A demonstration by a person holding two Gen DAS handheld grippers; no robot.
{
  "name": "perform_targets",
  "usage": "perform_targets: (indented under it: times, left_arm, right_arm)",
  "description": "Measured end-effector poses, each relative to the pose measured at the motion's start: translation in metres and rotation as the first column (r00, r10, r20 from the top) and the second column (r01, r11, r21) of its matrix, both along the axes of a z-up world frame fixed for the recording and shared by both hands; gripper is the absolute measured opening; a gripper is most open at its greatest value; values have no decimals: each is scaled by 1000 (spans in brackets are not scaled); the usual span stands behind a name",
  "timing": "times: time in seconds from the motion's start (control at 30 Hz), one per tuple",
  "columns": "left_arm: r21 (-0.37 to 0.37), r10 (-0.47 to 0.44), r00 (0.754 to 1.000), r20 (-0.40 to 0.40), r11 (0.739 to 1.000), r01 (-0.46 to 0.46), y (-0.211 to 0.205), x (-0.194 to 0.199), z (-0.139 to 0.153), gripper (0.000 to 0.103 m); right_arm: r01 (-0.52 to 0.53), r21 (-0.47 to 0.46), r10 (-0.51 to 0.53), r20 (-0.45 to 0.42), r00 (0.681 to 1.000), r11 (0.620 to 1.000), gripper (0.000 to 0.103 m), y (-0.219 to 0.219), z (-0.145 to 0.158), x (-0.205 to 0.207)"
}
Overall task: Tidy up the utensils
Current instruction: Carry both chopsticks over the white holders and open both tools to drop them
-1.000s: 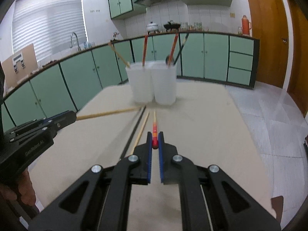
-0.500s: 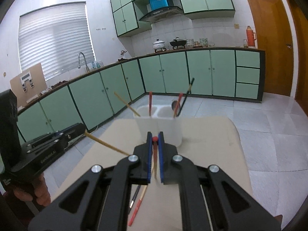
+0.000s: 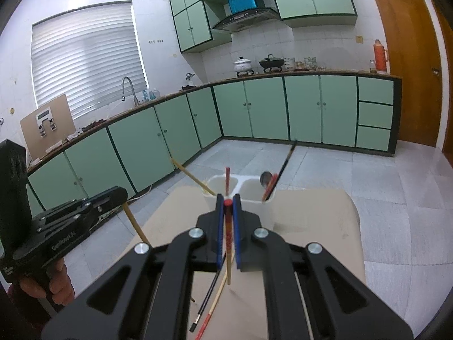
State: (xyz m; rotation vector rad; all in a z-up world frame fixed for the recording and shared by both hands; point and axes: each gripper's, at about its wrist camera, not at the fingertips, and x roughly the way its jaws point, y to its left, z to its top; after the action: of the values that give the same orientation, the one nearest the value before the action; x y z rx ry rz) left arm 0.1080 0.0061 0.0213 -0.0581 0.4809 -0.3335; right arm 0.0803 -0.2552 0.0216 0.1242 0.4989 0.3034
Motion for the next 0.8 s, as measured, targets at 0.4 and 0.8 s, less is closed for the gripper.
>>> perform_targets:
  times: [0.4, 0.8]
  left_arm:
    - [-20, -19, 987, 159, 1000, 22, -2, 29, 74, 7]
    - [-19, 8, 957, 290, 1000, -3, -29, 105, 127, 7]
  right_arm:
    - [-3, -19, 5, 122, 993, 1000, 5, -9, 67, 38]
    - [26, -77, -12, 176, 984, 997, 5, -12, 87, 101]
